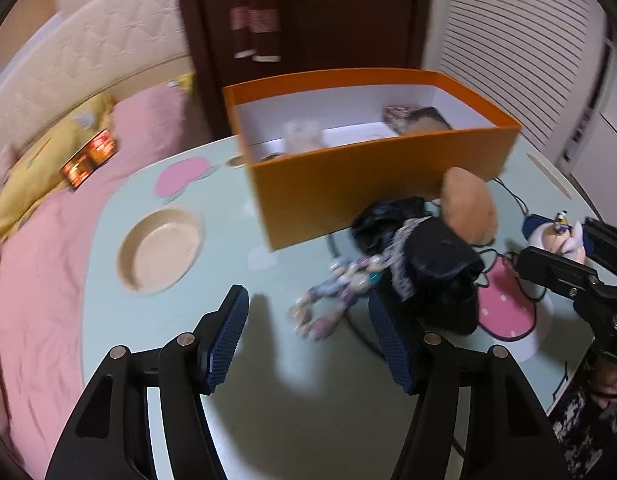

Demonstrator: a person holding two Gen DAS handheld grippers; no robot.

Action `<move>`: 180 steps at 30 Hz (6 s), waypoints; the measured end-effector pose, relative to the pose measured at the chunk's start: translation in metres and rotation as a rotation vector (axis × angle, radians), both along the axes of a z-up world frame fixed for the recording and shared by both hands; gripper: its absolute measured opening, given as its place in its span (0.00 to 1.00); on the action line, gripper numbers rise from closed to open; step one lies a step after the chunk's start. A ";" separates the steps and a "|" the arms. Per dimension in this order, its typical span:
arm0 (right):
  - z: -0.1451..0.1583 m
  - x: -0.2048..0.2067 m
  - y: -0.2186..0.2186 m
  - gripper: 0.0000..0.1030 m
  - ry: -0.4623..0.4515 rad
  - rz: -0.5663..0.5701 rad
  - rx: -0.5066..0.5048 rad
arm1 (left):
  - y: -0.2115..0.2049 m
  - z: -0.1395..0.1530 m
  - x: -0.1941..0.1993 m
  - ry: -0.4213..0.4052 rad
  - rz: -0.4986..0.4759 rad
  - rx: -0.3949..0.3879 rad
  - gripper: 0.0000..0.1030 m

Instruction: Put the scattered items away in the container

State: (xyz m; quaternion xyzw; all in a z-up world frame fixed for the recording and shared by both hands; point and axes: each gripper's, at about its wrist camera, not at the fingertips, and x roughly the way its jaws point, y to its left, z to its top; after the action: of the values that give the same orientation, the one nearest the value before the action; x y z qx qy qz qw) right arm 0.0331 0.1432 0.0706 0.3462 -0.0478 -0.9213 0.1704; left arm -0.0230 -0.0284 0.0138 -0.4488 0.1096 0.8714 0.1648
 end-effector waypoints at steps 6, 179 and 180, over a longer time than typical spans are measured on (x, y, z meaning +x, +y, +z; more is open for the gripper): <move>-0.002 0.001 0.000 0.34 -0.006 0.006 0.001 | 0.011 -0.002 -0.006 0.003 -0.080 0.016 0.20; 0.050 -0.142 0.007 0.63 -0.016 -0.115 0.191 | 0.018 0.057 -0.083 0.040 0.123 0.254 0.52; 0.050 -0.143 0.008 0.64 -0.010 -0.131 0.207 | 0.018 0.058 -0.082 0.054 0.126 0.255 0.64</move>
State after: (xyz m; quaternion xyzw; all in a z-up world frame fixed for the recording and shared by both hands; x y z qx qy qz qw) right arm -0.1097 0.1511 0.1210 0.3625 0.0241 -0.9288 0.0733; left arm -0.1051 -0.0102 0.0722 -0.4064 -0.0259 0.8987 0.1626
